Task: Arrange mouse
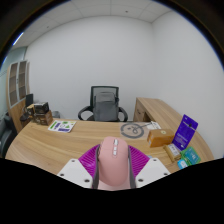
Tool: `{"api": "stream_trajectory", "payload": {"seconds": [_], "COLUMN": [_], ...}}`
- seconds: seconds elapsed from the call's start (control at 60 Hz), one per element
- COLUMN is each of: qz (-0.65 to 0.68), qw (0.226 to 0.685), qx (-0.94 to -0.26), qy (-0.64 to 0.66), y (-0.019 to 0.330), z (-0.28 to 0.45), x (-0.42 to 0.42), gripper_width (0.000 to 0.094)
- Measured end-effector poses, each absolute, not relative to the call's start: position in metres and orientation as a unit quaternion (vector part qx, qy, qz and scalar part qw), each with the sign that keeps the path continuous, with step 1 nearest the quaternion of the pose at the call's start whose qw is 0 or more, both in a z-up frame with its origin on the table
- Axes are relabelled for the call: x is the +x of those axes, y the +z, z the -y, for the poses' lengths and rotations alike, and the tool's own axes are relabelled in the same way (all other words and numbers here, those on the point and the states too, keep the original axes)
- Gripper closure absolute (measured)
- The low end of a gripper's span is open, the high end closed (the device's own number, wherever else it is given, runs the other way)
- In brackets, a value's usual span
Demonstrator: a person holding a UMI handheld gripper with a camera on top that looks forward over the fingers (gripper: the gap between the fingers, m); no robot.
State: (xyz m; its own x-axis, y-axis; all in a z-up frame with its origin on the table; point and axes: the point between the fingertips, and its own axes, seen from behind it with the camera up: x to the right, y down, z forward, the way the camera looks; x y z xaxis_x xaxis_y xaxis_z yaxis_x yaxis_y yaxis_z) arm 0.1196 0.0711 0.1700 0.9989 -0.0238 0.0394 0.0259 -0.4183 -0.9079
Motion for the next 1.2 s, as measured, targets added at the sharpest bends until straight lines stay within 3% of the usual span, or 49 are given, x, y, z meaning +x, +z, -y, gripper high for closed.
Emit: {"api": "stream_trajectory", "payload": {"seconds": [0.117,0.25,0.333,0.45,0.617,0.717,0.917,1.2], "qz": [-0.007,0.006,0.029,0.058,0.031,0.021,-0.004,-0.03], "qw": [0.502,0.429,0.4,0.411,0.392,0.391,0.391,0.409], "qx": [-0.864,-0.903,-0.916,-0.91,-0.919,-0.92,-0.92,-0.912], "qy": [-0.031,-0.012,-0.013,-0.023,0.003,0.026,0.022,0.024], "y": [0.113,0.034,0.006,0.003,-0.001,0.007,0.026,0.079], "z": [-0.098,-0.099,-0.093,-0.099,-0.098,-0.094,-0.063,0.019], "x": [0.164,0.183,0.188,0.189,0.189,0.183,0.179,0.128], "gripper_width": [0.0521,0.0519,0.0517,0.0507,0.0367,0.008,0.01,0.0101]}}
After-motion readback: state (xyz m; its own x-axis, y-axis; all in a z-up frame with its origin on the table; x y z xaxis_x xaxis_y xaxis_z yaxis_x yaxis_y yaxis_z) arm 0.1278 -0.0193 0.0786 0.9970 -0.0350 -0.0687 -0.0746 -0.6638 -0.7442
